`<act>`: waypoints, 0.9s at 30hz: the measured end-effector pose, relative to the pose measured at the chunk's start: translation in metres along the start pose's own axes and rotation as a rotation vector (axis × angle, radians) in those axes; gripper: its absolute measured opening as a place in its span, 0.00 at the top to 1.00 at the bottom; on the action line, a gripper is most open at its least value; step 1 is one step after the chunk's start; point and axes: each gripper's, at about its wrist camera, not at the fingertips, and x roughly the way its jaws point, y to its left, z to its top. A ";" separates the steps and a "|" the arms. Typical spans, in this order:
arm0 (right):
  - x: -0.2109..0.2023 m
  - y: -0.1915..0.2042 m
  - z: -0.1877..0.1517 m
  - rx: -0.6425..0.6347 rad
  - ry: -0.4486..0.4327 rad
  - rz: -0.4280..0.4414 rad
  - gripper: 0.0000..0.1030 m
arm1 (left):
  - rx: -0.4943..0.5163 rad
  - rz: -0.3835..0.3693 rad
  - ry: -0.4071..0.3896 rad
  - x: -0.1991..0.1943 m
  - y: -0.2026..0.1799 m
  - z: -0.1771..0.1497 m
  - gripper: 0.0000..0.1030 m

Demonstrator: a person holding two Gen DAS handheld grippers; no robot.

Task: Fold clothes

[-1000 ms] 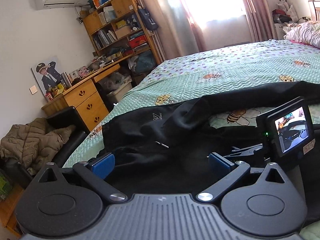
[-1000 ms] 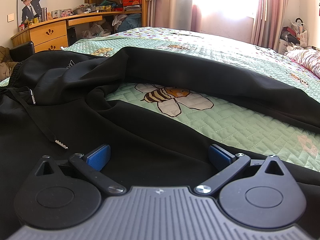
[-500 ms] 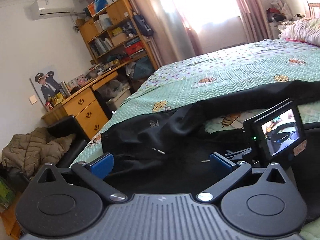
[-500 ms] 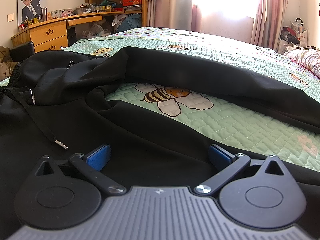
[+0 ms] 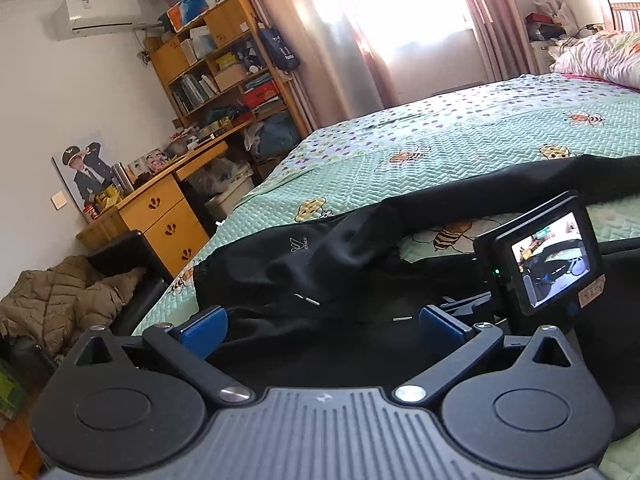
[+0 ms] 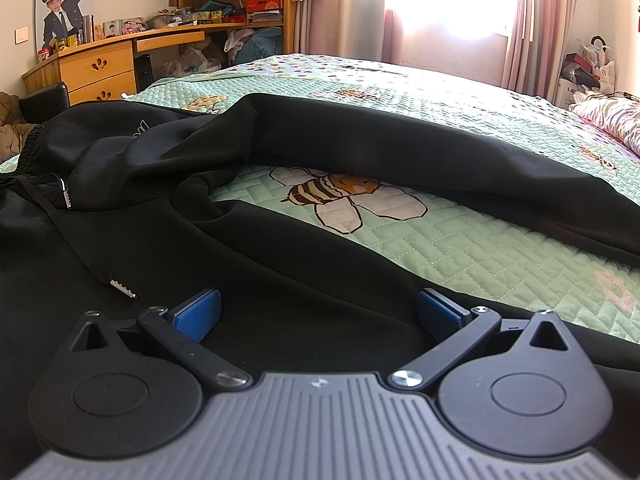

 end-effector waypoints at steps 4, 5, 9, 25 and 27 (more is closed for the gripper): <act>0.000 0.000 0.000 0.000 0.000 0.000 0.00 | 0.000 -0.013 0.010 0.003 -0.004 0.000 0.01; 0.000 0.000 0.000 0.000 0.000 0.000 0.00 | 0.004 -0.018 0.009 0.002 -0.005 -0.002 0.01; 0.000 0.000 0.000 0.000 0.000 0.000 0.00 | 0.016 -0.019 0.012 0.001 -0.007 -0.004 0.01; 0.000 0.000 0.000 0.000 0.000 0.000 0.00 | 0.013 -0.008 0.021 0.009 -0.004 -0.005 0.01; 0.000 0.000 0.000 0.000 0.000 0.000 0.00 | 0.012 -0.009 0.019 0.008 -0.004 -0.006 0.01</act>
